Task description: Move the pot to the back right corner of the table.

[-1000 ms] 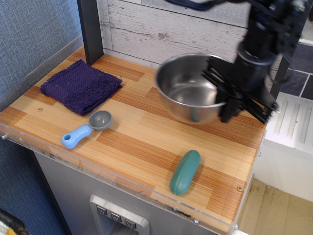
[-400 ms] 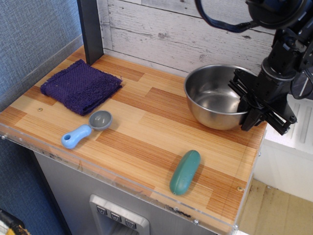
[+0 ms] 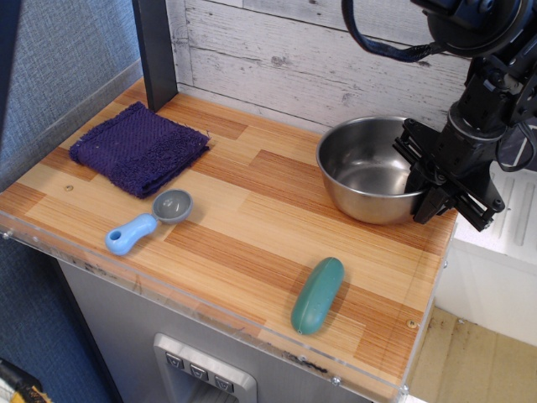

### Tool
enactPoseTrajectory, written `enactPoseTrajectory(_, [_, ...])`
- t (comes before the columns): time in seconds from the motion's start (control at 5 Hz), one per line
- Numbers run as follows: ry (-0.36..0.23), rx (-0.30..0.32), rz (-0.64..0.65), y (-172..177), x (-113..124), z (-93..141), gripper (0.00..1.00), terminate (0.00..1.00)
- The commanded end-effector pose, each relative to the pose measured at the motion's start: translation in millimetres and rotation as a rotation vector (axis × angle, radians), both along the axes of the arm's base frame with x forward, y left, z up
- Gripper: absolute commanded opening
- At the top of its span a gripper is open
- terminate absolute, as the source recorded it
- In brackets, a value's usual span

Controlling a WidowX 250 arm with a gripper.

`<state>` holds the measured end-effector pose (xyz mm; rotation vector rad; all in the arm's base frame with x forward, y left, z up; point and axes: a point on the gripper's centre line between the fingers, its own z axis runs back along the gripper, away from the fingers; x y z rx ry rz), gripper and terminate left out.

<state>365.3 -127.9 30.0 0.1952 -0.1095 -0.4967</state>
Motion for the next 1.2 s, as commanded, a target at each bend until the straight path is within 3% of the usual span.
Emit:
enactPoseTrajectory(0.0, [-0.060,-0.024,0.018,-2.8,0.5,21.9,1.00,0.00])
enactPoseTrajectory(0.4, [-0.069,-0.036,-0.009,0.7,-3.7,34.9,1.00,0.00])
enactPoseTrajectory(0.6, [-0.112,-0.033,-0.030,1.0,-7.9,57.9,1.00,0.00])
enactPoseTrajectory(0.8, [-0.171,-0.076,-0.053,3.7,-17.3,84.9,1.00,0.00])
enactPoseTrajectory(1.0, [-0.171,-0.076,-0.053,3.7,-17.3,84.9,1.00,0.00])
